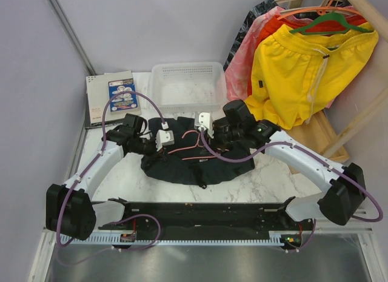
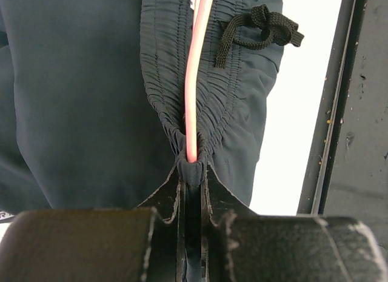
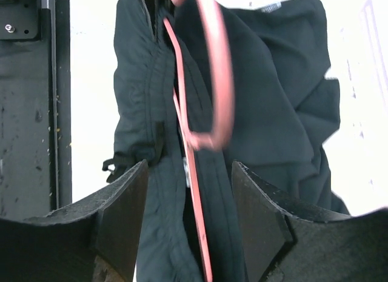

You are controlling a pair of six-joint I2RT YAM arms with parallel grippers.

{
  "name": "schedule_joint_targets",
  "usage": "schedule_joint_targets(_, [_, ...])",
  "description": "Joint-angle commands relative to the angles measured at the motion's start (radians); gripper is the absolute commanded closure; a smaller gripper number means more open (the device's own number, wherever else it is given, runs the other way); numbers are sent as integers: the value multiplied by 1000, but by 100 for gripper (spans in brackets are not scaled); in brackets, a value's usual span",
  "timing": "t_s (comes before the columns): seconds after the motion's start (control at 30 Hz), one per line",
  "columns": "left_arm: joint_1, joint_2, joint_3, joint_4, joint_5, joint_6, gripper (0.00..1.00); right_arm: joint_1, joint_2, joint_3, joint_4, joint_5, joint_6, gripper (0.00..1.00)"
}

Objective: Place the shorts on the hanger

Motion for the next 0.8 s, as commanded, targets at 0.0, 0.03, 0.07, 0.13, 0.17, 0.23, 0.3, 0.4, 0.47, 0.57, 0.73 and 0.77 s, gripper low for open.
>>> schedule_joint_targets(0.0, [0,-21,45,29,71,-31,98,50,33,6,114,13,-44,37])
schedule_joint_targets(0.03, [0,-22,47,29,76,-31,98,67,37,-1,122,25,-47,37])
schedule_joint_targets(0.07, [-1,-25,48,26,77,-31,98,75,43,-3,127,33,-48,40])
schedule_joint_targets(0.13, [-1,-37,50,20,79,-31,98,83,51,-6,141,49,-39,57])
schedule_joint_targets(0.17, [-1,-37,56,15,78,-32,98,83,54,-1,139,50,-38,67])
schedule_joint_targets(0.23, [-1,-50,59,-3,68,-28,98,83,50,14,125,75,-25,100])
schedule_joint_targets(0.3, [0,-59,58,-15,55,-12,98,83,27,29,96,90,-18,100])
schedule_joint_targets(0.4, [6,-85,53,-58,30,21,86,81,-30,49,66,110,-21,100])
schedule_joint_targets(0.47, [25,-100,65,-93,42,37,79,80,-58,80,29,119,-30,100])
schedule_joint_targets(0.57, [40,-123,79,-101,44,29,77,78,-85,124,-62,127,-44,100])
schedule_joint_targets(0.73, [54,-151,102,-117,24,54,77,78,-131,167,-174,171,-131,100])
schedule_joint_targets(0.77, [59,-153,108,-121,22,60,77,75,-139,175,-189,177,-137,100])
